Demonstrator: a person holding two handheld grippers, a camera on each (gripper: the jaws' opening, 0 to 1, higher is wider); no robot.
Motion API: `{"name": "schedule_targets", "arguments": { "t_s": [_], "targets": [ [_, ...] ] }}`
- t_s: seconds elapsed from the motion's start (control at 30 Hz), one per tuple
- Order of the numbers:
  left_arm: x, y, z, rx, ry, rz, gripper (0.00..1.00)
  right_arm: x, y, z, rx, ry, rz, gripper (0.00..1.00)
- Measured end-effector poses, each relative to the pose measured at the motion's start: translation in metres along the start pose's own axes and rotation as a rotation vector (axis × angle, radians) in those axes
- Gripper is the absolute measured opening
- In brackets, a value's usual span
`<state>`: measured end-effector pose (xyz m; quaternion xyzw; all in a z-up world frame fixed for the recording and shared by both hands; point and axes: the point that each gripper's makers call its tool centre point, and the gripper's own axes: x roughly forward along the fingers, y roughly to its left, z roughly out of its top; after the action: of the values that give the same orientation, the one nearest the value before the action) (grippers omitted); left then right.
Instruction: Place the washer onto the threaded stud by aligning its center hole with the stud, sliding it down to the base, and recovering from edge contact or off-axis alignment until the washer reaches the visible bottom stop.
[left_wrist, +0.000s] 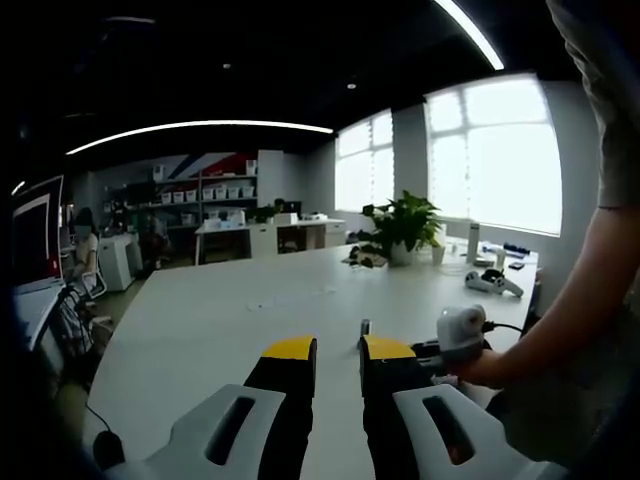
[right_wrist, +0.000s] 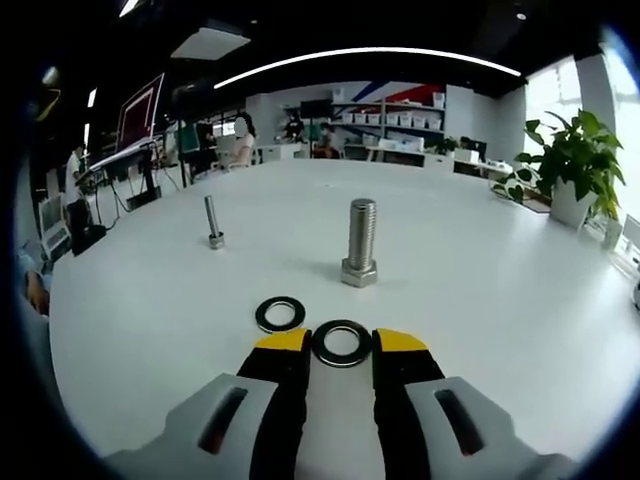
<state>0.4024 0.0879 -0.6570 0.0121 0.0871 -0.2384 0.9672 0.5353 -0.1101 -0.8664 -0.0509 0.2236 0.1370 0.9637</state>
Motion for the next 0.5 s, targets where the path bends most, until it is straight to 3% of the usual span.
{"name": "schedule_targets", "arguments": {
  "t_s": [0.5],
  "targets": [
    [0.0009, 0.0004, -0.0020, -0.003, 0.005, -0.001, 0.15, -0.0015, -0.0052, 0.0002, 0.012, 0.008, -0.016, 0.26]
  ]
}}
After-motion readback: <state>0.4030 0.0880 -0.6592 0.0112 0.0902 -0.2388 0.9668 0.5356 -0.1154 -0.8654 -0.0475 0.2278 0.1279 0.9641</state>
